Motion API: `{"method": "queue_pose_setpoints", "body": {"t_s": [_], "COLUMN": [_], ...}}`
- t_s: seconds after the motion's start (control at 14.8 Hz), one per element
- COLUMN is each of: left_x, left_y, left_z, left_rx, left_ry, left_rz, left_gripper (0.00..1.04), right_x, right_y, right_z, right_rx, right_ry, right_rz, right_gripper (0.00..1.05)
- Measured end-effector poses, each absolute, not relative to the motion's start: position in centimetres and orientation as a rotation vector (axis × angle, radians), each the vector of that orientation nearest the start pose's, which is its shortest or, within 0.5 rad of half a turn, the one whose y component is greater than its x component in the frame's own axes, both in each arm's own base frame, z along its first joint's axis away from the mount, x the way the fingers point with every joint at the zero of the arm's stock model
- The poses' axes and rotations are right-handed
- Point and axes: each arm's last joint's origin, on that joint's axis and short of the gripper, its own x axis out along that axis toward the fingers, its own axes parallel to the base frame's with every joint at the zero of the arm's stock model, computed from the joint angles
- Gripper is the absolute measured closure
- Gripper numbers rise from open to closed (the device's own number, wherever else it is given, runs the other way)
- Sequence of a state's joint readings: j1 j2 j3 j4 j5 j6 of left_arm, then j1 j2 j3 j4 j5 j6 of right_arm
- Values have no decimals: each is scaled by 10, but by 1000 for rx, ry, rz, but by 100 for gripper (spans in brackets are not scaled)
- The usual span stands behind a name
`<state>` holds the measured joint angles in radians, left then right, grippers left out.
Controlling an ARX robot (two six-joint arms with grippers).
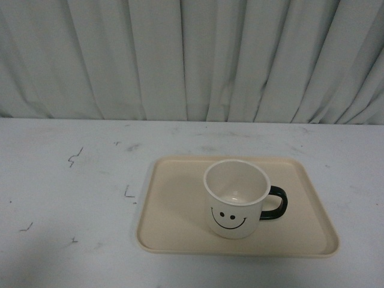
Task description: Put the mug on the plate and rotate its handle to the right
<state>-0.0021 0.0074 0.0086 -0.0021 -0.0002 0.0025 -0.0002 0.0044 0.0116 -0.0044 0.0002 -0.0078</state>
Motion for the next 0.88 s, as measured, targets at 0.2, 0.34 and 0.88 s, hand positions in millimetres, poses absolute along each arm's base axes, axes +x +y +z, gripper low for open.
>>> {"method": "queue_pose_setpoints", "body": {"t_s": [0.2, 0.34, 0.88], "left_x": [98, 98, 98], "left_y": [0, 0, 0], "left_z": [166, 165, 165], "left_rx": [1, 1, 1], "left_ry": [0, 5, 4], "left_rz": [-2, -2, -2], "left_gripper": [96, 69, 7], "right_x": [97, 97, 219], "right_y": [0, 0, 34], "right_z": [167, 167, 228], "right_rx": [-8, -8, -26], "right_ry": [-2, -3, 441], "right_rz": [0, 0, 472], "right_gripper": [6, 6, 6]}}
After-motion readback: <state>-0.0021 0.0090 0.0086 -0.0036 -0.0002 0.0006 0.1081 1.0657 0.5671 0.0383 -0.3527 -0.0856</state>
